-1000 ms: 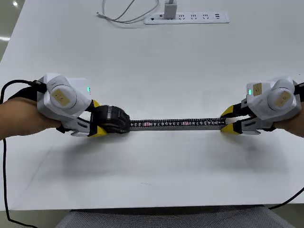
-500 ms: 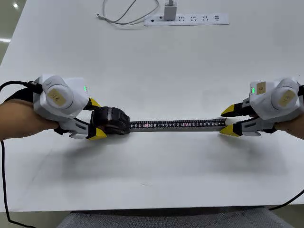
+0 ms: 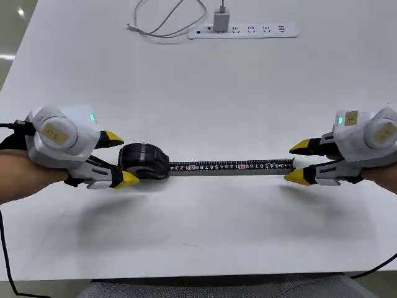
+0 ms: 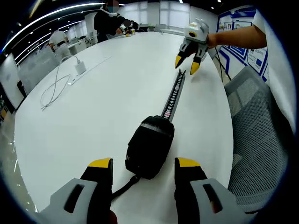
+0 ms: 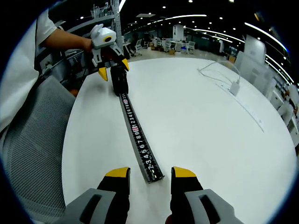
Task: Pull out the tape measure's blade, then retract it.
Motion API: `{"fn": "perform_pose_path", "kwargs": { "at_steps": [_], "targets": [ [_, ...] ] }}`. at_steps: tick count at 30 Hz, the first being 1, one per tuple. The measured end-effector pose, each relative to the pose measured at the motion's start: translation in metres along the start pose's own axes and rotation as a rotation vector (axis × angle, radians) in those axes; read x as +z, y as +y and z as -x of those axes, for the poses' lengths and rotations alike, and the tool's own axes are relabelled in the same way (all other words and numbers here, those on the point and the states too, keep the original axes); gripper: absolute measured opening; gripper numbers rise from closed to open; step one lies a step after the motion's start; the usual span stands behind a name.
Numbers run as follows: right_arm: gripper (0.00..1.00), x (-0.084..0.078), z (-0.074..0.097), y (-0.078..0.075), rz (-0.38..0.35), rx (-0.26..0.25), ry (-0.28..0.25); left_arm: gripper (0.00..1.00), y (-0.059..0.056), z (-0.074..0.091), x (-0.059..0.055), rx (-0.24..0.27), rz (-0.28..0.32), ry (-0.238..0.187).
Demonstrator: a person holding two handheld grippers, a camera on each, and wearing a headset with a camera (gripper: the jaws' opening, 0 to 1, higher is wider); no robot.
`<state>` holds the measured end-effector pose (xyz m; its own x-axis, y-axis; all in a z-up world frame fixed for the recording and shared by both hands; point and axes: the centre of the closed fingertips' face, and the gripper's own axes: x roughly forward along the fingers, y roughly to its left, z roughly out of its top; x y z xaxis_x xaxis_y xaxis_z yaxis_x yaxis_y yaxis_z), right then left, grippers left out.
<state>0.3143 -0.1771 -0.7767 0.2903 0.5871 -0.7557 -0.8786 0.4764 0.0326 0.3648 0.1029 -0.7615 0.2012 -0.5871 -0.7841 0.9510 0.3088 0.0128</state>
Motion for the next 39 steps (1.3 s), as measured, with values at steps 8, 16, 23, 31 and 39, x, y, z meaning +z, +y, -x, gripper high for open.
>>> {"fn": "perform_pose_path", "kwargs": {
  "at_steps": [8,16,23,31,39],
  "targets": [
    [0.41,0.002,0.008,0.009,-0.057,-0.071,-0.049,0.55,-0.003,0.016,0.006,0.073,0.118,-0.119],
    [0.52,0.002,0.018,0.019,-0.106,-0.126,-0.071,0.62,-0.009,0.032,0.001,0.147,0.176,-0.183],
    [0.62,-0.002,0.023,0.028,-0.138,-0.171,-0.068,0.67,-0.022,0.035,-0.013,0.187,0.213,-0.199],
    [0.70,-0.004,0.035,0.037,-0.174,-0.203,-0.097,0.75,-0.031,0.045,-0.024,0.232,0.270,-0.234],
    [0.75,-0.010,0.041,0.047,-0.204,-0.221,-0.115,0.80,-0.041,0.054,-0.034,0.259,0.304,-0.255]
  ]
}}
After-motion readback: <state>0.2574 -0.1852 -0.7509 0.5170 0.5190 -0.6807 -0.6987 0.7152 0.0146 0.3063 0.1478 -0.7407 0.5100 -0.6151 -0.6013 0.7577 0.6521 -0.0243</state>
